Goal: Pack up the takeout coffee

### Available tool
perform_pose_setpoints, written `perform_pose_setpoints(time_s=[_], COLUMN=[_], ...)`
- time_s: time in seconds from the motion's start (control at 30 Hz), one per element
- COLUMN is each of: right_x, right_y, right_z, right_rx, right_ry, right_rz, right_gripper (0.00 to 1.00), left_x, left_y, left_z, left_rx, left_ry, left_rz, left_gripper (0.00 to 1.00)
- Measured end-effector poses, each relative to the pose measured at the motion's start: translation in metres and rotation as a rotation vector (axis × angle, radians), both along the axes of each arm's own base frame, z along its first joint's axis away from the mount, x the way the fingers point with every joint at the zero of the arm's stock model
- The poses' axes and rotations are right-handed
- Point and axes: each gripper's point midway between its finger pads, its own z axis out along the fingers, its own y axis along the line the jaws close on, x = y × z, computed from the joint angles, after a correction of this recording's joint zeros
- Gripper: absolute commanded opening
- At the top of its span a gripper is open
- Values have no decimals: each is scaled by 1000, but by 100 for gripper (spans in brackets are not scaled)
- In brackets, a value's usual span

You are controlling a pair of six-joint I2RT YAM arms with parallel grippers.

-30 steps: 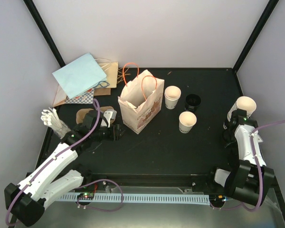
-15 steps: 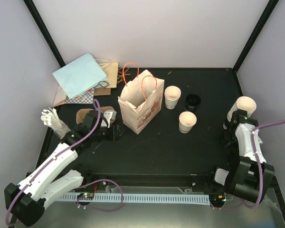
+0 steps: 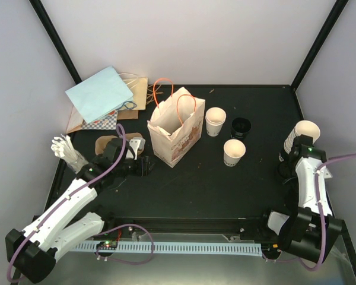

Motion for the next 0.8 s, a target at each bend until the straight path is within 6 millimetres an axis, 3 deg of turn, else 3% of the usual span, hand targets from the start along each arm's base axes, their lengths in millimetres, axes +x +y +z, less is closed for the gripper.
perform_pose_setpoints(time_s=[0.47, 0.63, 0.8], right_x=[23, 32, 56], right_y=[13, 43, 93], right_z=[27, 37, 59], right_rx=[7, 43, 105], right_ry=[-111, -186, -278], right_rz=[166, 308, 553], right_gripper=[72, 72, 71], left_x=[1, 2, 3], left_y=[0, 1, 2], left_z=[0, 1, 2], left_rx=[0, 2, 1], left_ry=[-2, -5, -8], left_rz=[2, 8, 24], left_gripper=[56, 56, 56])
